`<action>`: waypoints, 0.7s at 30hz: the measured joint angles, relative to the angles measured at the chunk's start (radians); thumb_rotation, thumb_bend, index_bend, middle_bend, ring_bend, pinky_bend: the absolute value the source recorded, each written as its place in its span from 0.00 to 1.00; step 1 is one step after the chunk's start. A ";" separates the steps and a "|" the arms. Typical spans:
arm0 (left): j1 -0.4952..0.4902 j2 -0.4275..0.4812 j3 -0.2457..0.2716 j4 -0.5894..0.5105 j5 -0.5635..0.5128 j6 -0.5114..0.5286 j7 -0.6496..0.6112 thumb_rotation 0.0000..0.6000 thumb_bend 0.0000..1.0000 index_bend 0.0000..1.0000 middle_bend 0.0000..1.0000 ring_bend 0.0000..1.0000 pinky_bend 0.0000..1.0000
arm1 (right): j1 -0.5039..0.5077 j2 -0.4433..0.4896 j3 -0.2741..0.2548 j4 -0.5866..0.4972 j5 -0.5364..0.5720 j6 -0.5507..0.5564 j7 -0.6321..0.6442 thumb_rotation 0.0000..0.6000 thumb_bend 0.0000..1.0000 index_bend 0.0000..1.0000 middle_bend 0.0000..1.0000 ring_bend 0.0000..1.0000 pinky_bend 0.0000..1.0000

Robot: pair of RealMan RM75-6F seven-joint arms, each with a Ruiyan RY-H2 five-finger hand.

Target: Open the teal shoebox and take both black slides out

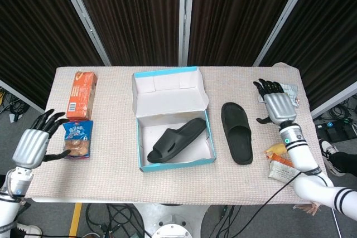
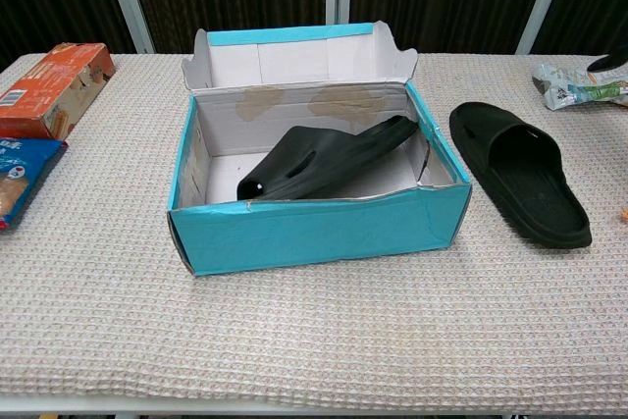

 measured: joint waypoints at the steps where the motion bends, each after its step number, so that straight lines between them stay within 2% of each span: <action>1: -0.027 0.006 -0.007 -0.008 0.012 -0.019 -0.012 1.00 0.00 0.23 0.13 0.04 0.14 | -0.012 0.015 0.001 -0.013 -0.005 0.014 0.005 1.00 0.00 0.00 0.00 0.00 0.00; 6: -0.195 0.017 -0.051 -0.064 0.059 -0.164 -0.029 1.00 0.00 0.23 0.13 0.04 0.14 | -0.065 0.073 0.002 -0.058 -0.028 0.065 0.049 1.00 0.00 0.00 0.00 0.00 0.00; 11: -0.340 -0.019 -0.088 -0.113 0.056 -0.322 0.014 1.00 0.00 0.23 0.13 0.04 0.15 | -0.089 0.098 -0.006 -0.063 -0.045 0.069 0.074 1.00 0.00 0.00 0.00 0.00 0.00; 15: -0.444 -0.092 -0.116 -0.135 -0.010 -0.444 0.077 1.00 0.00 0.23 0.13 0.04 0.15 | -0.096 0.101 -0.011 -0.056 -0.057 0.064 0.086 1.00 0.00 0.00 0.00 0.00 0.00; 21: -0.551 -0.225 -0.147 -0.108 -0.150 -0.545 0.153 1.00 0.00 0.23 0.16 0.10 0.17 | -0.099 0.092 -0.016 -0.036 -0.073 0.051 0.106 1.00 0.00 0.00 0.00 0.00 0.00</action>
